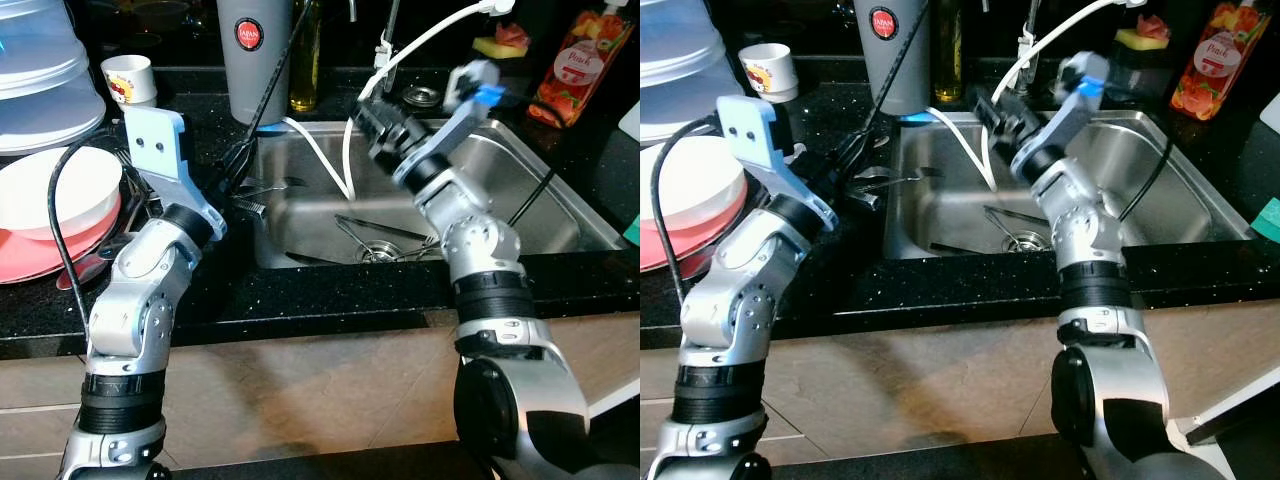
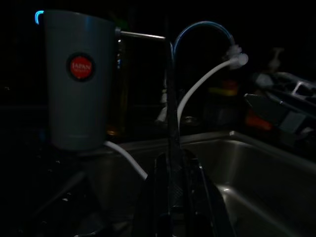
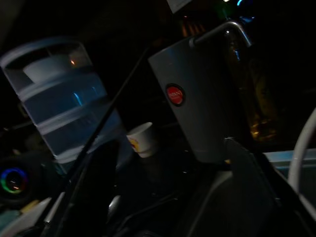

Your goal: Kitchen organization

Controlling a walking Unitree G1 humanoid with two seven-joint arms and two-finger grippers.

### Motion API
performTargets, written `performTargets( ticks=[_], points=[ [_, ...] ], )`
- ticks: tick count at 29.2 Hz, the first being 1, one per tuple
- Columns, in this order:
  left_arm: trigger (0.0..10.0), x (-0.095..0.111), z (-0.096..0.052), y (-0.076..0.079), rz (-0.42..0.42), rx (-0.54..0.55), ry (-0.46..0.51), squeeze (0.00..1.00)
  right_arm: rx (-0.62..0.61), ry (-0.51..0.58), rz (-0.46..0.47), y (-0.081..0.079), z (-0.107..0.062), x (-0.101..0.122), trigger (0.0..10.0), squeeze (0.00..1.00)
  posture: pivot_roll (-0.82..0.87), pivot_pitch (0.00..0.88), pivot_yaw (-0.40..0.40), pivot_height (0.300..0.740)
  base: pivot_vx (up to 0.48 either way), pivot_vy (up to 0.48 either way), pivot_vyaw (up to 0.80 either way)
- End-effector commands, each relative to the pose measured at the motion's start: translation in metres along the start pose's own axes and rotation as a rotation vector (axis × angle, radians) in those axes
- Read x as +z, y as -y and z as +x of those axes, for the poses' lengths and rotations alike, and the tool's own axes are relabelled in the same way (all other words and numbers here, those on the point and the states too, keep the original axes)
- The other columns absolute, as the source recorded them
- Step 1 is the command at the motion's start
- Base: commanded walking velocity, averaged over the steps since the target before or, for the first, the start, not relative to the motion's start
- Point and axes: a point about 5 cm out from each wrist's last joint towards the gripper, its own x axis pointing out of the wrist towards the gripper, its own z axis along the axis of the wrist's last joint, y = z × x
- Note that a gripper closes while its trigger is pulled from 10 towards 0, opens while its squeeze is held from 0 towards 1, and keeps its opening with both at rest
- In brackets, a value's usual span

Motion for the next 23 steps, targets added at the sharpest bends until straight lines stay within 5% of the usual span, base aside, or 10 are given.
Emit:
performTargets(
  ticks=[1, 3, 4, 9, 23],
  points=[
    [0.0, 0.0, -0.004, -0.001, -0.034, -0.016, 0.012, 0.0, 0.031, 0.022, 0.033, -0.005, 0.002, 0.006, 10.0, 1.0, -0.01, 0.172, -0.014, 0.74, 0.0, 0.0, 0.0],
    [0.0, -0.001, -0.006, -0.001, -0.062, -0.034, 0.011, 0.0, 0.048, 0.017, 0.052, -0.008, 0.003, 0.006, 10.0, 1.0, -0.01, 0.172, -0.014, 0.74, 0.0, 0.0, 0.0],
    [0.0, -0.001, -0.01, 0.001, -0.148, -0.087, 0.023, 0.0, 0.09, -0.036, 0.05, -0.015, 0.004, 0.0, 10.0, 0.0, -0.01, 0.172, -0.014, 0.74, 0.0, 0.0, 0.0],
    [0.0, -0.001, -0.015, 0.006, -0.234, -0.176, 0.022, 0.0, 0.111, -0.096, 0.046, -0.021, 0.003, -0.009, 10.0, 0.0, -0.01, 0.172, -0.014, 0.74, 0.0, 0.0, 0.0],
    [0.0, -0.01, -0.02, 0.022, -0.291, -0.306, -0.059, 0.0, 0.178, -0.171, 0.129, -0.035, 0.001, -0.019, 10.0, 0.0, -0.01, 0.145, -0.013, 0.74, 0.0, 0.0, 0.0]
  ],
)
